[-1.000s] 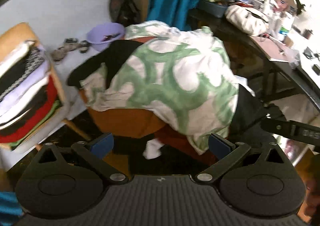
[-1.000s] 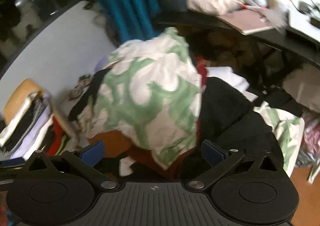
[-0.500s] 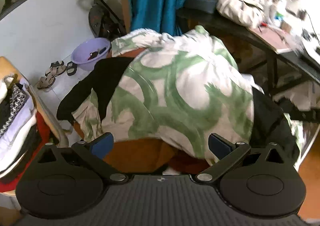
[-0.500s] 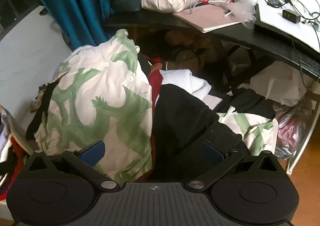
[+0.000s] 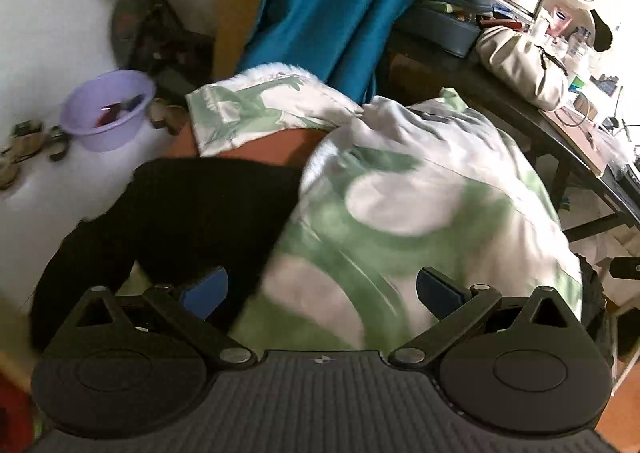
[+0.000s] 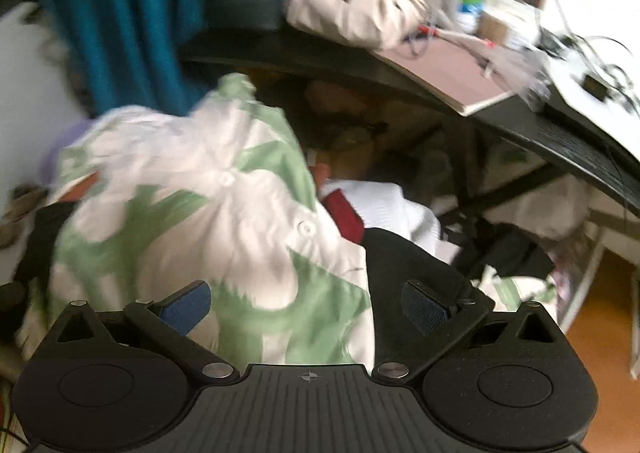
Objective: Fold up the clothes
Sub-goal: 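Lower both grippers onto the white-and-green patterned shirt on the pile, then close the left gripper on the shirt fabric while the right gripper approaches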
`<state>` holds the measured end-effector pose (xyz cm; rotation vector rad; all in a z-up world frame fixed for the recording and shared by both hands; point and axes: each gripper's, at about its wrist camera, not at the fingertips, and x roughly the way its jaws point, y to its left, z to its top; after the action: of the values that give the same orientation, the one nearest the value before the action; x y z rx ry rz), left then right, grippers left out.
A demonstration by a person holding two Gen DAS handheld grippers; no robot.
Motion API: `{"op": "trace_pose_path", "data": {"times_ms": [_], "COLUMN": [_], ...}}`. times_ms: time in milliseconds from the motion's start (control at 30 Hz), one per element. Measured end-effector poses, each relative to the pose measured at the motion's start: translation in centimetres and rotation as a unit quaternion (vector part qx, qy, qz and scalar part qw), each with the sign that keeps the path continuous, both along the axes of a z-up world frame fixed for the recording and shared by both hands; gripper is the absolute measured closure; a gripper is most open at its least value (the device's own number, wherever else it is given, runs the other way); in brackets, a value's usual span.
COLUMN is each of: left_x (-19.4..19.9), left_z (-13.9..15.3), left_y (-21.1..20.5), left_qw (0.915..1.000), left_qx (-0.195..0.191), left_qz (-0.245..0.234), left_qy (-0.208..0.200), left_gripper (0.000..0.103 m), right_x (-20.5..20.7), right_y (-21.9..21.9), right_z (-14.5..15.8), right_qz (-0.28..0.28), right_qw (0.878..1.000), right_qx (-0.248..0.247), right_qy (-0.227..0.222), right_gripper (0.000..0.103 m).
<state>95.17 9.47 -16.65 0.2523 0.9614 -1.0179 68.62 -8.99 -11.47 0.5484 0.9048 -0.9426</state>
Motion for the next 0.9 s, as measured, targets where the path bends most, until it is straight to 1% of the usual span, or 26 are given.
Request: {"op": "trace_pose_path", "data": {"times_ms": [67, 133, 167, 200, 233, 300, 333, 400, 433, 467, 533, 600, 633, 667, 700, 733, 767, 800, 833, 867, 900], "left_x": [2.3, 3.9, 4.4, 4.9, 5.2, 5.3, 5.2, 4.2, 3.7, 3.3, 3.0, 3.2, 3.5, 3.8, 4.2, 4.5, 4.6, 4.7, 4.7, 4.5, 4.4], "left_z": [-1.7, -3.2, -4.0, -4.7, -5.3, -5.9, -6.1, -5.4, -5.0, -4.7, -4.2, -4.3, -4.6, -5.0, -5.5, -5.9, -6.3, -6.7, -6.9, -6.7, -6.1], "left_y": [-1.3, -2.5, -3.1, -3.5, -3.7, -3.7, -3.6, -2.8, -2.4, -2.0, -1.6, -1.7, -1.9, -2.3, -2.7, -3.1, -3.6, -4.1, -4.6, -5.0, -4.8], "left_qw": [0.9995, 0.9978, 0.9969, 0.9959, 0.9948, 0.9902, 0.9874, 0.9837, 0.9806, 0.9776, 0.9720, 0.9688, 0.9676, 0.9662, 0.9643, 0.9623, 0.9603, 0.9584, 0.9573, 0.9581, 0.9604], "left_qx": [-0.007, -0.006, -0.001, 0.002, 0.000, -0.012, -0.018, -0.029, -0.035, -0.039, -0.047, -0.048, -0.045, -0.043, -0.042, -0.039, -0.035, -0.030, -0.023, -0.015, -0.011], "left_qz": [-0.032, -0.064, -0.077, -0.089, -0.102, -0.131, -0.144, -0.167, -0.183, -0.195, -0.212, -0.220, -0.221, -0.223, -0.227, -0.231, -0.239, -0.246, -0.252, -0.255, -0.253], "left_qy": [0.000, -0.017, -0.019, -0.011, 0.004, 0.048, 0.063, 0.060, 0.062, 0.070, 0.091, 0.105, 0.113, 0.122, 0.130, 0.137, 0.140, 0.141, 0.139, 0.130, 0.116], "left_gripper": [0.000, 0.000, 0.001, 0.003, 0.010, 0.043, 0.062, 0.071, 0.088, 0.091, 0.091, 0.090, 0.085, 0.074, 0.069, 0.064, 0.064, 0.065, 0.088, 0.099, 0.098], "right_x": [2.1, 3.1, 3.5, 3.7, 4.0, 4.4, 4.4, 4.3, 4.3, 4.3, 4.4, 4.4, 4.3, 4.3, 4.2, 4.1, 4.0, 3.9, 3.8, 3.7, 3.6], "right_y": [-0.7, -1.1, -1.3, -1.3, -1.4, -1.5, -1.5, -1.4, -1.2, -1.1, -0.9, -0.8, -0.9, -0.9, -0.9, -0.9, -0.8, -0.8, -0.8, -0.8, -0.8], "right_z": [-0.8, -1.3, -1.6, -1.8, -2.1, -2.6, -3.0, -3.5, -3.7, -3.9, -4.2, -4.5, -4.6, -4.6, -4.5, -4.5, -4.5, -4.5, -4.4, -4.4, -4.2], "right_qz": [-0.033, -0.061, -0.071, -0.076, -0.081, -0.093, -0.102, -0.114, -0.118, -0.121, -0.121, -0.131, -0.136, -0.140, -0.145, -0.149, -0.154, -0.158, -0.162, -0.165, -0.168], "right_qw": [0.999, 0.998, 0.997, 0.996, 0.996, 0.994, 0.992, 0.990, 0.989, 0.989, 0.988, 0.987, 0.986, 0.986, 0.985, 0.984, 0.984, 0.983, 0.982, 0.982, 0.981], "right_qx": [0.004, 0.007, 0.007, 0.003, -0.001, -0.004, -0.001, 0.006, 0.007, 0.007, 0.003, 0.013, 0.019, 0.021, 0.022, 0.023, 0.024, 0.026, 0.026, 0.024, 0.023], "right_qy": [0.021, 0.031, 0.035, 0.041, 0.048, 0.065, 0.073, 0.082, 0.086, 0.090, 0.099, 0.095, 0.093, 0.092, 0.091, 0.090, 0.089, 0.088, 0.088, 0.092, 0.095], "right_gripper": [0.002, 0.002, 0.002, 0.002, 0.002, 0.002, 0.002, 0.002, 0.002, 0.002, 0.002, 0.002, 0.002, 0.002, 0.002, 0.002, 0.002, 0.002, 0.002, 0.002, 0.002]}}
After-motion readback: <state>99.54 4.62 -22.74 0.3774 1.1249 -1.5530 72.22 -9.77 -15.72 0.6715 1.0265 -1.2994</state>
